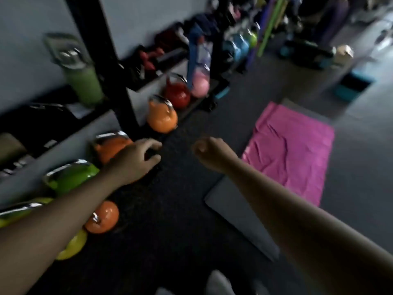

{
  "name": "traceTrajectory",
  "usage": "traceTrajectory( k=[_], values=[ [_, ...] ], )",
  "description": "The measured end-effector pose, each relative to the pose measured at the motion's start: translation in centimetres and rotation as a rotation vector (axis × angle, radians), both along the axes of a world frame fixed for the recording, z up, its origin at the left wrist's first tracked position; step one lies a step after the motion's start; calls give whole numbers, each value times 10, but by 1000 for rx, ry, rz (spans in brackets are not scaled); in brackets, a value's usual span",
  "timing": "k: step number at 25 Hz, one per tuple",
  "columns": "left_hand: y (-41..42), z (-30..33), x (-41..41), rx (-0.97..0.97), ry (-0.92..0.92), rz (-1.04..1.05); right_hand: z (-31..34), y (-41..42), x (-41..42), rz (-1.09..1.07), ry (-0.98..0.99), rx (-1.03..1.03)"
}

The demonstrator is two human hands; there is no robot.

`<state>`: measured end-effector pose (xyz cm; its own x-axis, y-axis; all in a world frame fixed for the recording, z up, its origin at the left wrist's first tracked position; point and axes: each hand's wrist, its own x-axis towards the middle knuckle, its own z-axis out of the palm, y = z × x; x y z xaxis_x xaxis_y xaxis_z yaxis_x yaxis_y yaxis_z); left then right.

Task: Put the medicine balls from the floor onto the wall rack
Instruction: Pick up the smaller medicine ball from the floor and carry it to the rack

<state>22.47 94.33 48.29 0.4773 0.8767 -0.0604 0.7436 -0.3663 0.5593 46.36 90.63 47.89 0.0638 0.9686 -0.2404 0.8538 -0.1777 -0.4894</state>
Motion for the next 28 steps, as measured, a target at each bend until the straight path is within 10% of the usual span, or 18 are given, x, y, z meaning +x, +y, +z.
traceTrajectory(
  k=[6,16,28],
  values=[
    [-148,-141,93,-541,414,-320,-140,-227,52,-400,128,-328],
    [-421,-236,193,-763,615,-698,-257,-571,69,-1099,483,-467],
    [-445,-358,234,-893,711,-546,-375,-609,117,-1361,730,-555]
  ],
)
